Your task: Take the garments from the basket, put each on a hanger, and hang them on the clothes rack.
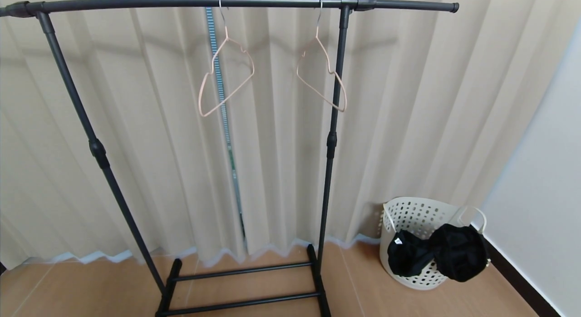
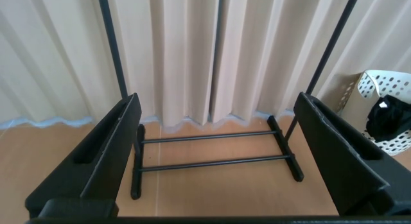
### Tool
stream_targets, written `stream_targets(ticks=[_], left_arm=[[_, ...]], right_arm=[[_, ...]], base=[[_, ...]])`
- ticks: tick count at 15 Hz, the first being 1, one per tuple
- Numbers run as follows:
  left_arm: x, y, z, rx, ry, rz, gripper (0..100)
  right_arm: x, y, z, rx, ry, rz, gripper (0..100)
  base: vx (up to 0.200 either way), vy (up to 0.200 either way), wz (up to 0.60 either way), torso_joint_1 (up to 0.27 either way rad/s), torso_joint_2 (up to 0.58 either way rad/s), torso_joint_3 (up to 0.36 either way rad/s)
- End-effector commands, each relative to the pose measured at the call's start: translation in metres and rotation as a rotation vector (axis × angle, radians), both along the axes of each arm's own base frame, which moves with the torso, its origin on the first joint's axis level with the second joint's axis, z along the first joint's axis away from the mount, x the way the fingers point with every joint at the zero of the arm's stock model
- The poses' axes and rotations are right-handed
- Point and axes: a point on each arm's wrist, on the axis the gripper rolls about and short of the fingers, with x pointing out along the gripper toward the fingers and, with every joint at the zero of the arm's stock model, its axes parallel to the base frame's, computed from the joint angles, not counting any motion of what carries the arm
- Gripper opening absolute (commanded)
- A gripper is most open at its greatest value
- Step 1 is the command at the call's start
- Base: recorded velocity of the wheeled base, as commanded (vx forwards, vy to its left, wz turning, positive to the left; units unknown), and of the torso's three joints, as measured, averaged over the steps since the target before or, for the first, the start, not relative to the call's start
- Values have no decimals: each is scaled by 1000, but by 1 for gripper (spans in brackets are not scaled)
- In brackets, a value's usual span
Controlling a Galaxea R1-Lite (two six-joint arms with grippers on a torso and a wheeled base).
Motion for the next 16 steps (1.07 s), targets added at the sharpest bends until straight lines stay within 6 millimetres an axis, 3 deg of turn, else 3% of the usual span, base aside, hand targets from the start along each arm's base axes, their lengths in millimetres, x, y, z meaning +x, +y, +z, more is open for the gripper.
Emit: stream_targets(ticks=[1, 8, 12, 16], left_arm=[[0, 0, 0, -1, 0, -1, 100], [0, 0, 0, -1, 0, -1, 100], [0, 0, 0, -1, 0, -1, 100], [0, 0, 0, -1, 0, -1, 100]], right_arm=[[0, 0, 0, 0, -1, 0, 100], [0, 0, 0, 0, -1, 0, 100], [0, 0, 0, 0, -1, 0, 100], [0, 0, 0, 0, -1, 0, 100]], base=[[0, 0, 0, -115, 471, 354], [0, 0, 0, -62, 432, 358], [0, 0, 0, -8, 82, 74], [0, 0, -600, 5, 10, 11]])
